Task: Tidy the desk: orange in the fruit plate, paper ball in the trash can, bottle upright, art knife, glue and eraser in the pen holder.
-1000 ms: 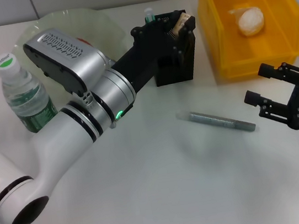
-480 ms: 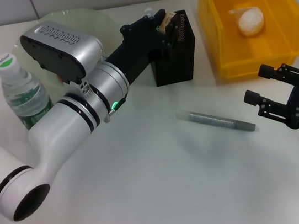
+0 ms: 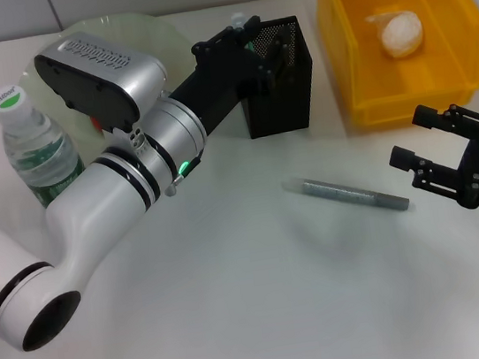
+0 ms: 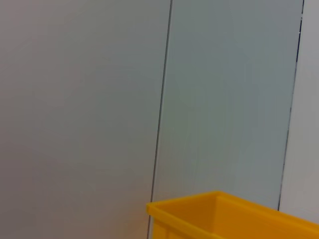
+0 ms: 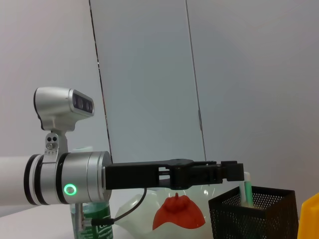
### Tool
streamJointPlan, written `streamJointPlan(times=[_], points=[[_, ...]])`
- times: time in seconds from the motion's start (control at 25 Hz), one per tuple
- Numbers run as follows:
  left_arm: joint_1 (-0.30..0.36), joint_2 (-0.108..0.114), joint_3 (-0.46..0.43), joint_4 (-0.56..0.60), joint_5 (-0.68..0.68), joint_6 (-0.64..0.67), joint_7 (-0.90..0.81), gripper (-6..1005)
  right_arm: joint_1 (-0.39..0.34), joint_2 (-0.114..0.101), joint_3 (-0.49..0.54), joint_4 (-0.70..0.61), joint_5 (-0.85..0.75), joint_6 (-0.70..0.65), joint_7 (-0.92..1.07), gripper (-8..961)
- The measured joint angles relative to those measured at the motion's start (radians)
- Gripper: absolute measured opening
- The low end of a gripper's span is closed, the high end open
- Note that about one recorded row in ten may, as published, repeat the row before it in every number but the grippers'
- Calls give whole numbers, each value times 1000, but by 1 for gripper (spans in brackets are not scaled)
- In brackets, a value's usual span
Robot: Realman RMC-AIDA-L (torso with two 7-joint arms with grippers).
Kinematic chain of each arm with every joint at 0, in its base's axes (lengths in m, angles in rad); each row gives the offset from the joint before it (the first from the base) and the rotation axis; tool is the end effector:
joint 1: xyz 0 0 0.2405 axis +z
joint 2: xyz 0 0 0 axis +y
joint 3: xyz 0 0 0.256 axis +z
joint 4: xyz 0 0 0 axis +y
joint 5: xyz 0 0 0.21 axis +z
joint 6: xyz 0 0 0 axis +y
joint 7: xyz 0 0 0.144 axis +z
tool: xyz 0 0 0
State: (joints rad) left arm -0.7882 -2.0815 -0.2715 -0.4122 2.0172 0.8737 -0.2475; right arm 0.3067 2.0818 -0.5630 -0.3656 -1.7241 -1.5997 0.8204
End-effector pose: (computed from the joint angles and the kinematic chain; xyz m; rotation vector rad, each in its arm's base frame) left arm -0.1713 0.3710 -0.1260 -2.2016 -0.5368 -0.8624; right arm 0.3199 0.2572 -0.0096 -2.3295 0.4729 0.9376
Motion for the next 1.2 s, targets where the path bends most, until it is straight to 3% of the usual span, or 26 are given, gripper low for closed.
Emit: streamJointPlan(times=[0.08, 0.4, 0.6, 0.92, 1.2], points=[[0, 0, -4, 0, 0, -2, 0, 314, 0, 0, 0, 0, 0, -1, 0, 685], [10, 1, -6, -10, 12, 17, -12, 540, 0, 0, 5, 3, 0, -1, 0, 681], [73, 11, -8, 9, 165, 156, -141, 779, 0, -2, 42, 7, 0, -4, 4, 679], [158, 14, -3, 262, 393, 476, -458, 797, 23, -6, 45, -1, 1, -9, 73, 675], [219, 20, 28, 525, 532, 775, -525, 797, 65, -19, 1, -67, -12, -20, 220, 671]])
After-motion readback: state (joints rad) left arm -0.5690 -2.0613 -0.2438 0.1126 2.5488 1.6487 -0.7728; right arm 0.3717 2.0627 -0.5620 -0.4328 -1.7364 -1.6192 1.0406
